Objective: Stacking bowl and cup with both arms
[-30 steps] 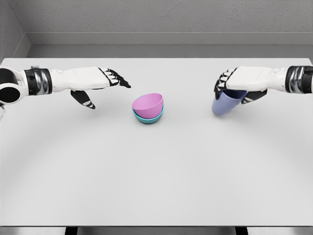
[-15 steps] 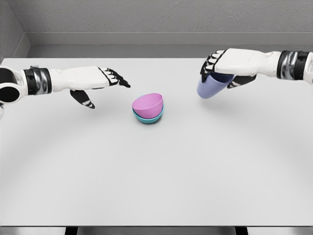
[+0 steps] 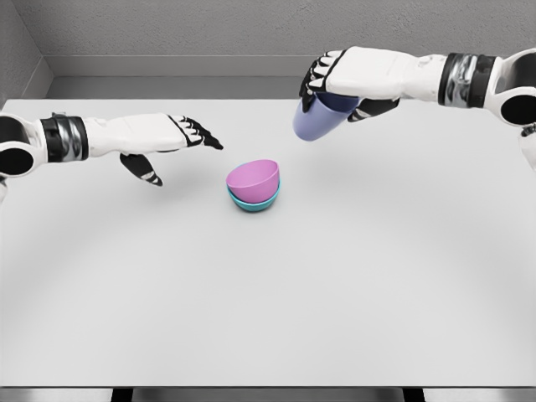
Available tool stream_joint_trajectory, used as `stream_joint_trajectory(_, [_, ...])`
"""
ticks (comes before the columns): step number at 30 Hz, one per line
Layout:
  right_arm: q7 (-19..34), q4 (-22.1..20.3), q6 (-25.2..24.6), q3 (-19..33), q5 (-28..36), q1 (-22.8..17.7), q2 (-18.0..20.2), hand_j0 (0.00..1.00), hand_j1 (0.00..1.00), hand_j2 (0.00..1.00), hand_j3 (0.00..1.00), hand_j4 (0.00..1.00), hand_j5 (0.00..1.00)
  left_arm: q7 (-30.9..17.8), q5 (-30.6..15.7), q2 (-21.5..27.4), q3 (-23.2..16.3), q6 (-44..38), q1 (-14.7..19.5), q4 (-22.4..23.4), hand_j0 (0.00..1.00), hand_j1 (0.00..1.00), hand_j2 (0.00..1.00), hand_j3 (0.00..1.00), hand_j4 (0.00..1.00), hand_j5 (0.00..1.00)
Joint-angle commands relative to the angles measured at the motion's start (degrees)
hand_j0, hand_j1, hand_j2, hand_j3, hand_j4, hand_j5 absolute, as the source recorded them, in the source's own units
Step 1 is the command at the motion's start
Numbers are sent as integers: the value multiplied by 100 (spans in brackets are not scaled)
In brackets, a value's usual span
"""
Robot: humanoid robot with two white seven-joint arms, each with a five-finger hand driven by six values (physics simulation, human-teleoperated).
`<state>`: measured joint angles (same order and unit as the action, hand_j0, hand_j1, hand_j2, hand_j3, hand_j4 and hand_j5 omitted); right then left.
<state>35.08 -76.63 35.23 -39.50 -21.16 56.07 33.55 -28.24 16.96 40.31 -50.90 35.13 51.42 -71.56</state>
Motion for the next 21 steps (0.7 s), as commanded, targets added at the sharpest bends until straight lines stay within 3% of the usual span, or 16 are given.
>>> stream_joint_trajectory(1, [-8, -1, -23, 3, 24, 9, -182, 48, 48, 48, 48, 48, 48, 3, -35, 3, 1, -13, 9, 2, 100, 100, 100, 100, 100, 100])
stream_joint_trajectory(16, [-8, -63, -23, -392, -20, 88, -692, 48, 48, 48, 48, 48, 48, 3, -35, 12, 10, -13, 9, 2, 100, 100, 100, 100, 100, 100])
stream_joint_trajectory(17, [-8, -80, -23, -436, -20, 88, -701, 48, 48, 48, 48, 48, 48, 3, -43, 12, 10, -13, 9, 72, 100, 100, 100, 100, 100, 100])
stream_joint_trajectory(19, [-8, -115, -23, -454, -20, 88, -701, 48, 48, 48, 48, 48, 48, 3, -70, 3, 194, -13, 0, 652, 100, 100, 100, 100, 100, 100])
stream_joint_trajectory(21, [-8, -212, -23, -533, -20, 79, -692, 49, 49, 49, 49, 49, 49, 3, -70, 3, 212, -13, 9, 837, 100, 100, 100, 100, 100, 100])
